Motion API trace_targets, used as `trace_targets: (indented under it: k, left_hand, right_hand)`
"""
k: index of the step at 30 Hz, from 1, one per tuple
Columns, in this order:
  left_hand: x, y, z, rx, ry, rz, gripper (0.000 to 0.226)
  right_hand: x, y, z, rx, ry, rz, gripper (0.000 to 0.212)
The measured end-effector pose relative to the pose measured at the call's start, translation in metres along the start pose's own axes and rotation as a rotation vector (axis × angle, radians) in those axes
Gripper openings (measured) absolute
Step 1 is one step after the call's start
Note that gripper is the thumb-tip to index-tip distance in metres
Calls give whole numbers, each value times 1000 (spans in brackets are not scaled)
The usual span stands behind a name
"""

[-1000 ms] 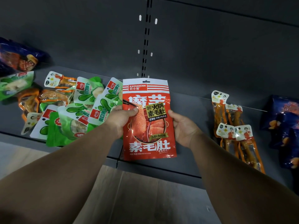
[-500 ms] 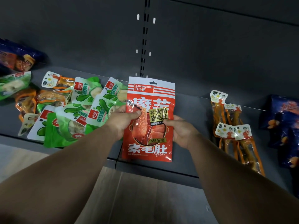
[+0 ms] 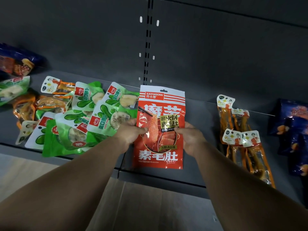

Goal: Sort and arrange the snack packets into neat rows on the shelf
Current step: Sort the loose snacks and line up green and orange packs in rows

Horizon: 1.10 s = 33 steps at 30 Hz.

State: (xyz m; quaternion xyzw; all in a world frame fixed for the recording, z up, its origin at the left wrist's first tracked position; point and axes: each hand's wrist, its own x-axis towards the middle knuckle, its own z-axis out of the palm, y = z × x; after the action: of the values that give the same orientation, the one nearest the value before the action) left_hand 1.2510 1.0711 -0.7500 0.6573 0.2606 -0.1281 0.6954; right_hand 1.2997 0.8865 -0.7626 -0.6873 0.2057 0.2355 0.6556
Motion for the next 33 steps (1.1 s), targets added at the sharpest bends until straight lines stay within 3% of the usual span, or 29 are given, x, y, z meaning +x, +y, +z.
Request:
trace_targets:
  k: [21, 28, 33]
  left_hand:
    - [22, -2, 5, 20, 238, 31, 23]
    - [27, -7, 7, 56, 246, 21, 21]
    - [28, -6, 7, 45, 259, 5, 32]
  right_hand:
    - [15, 2, 17, -18, 52, -13, 15]
    - [19, 7, 16, -61, 71, 13, 11]
    - [19, 5, 17, -44, 57, 0, 11]
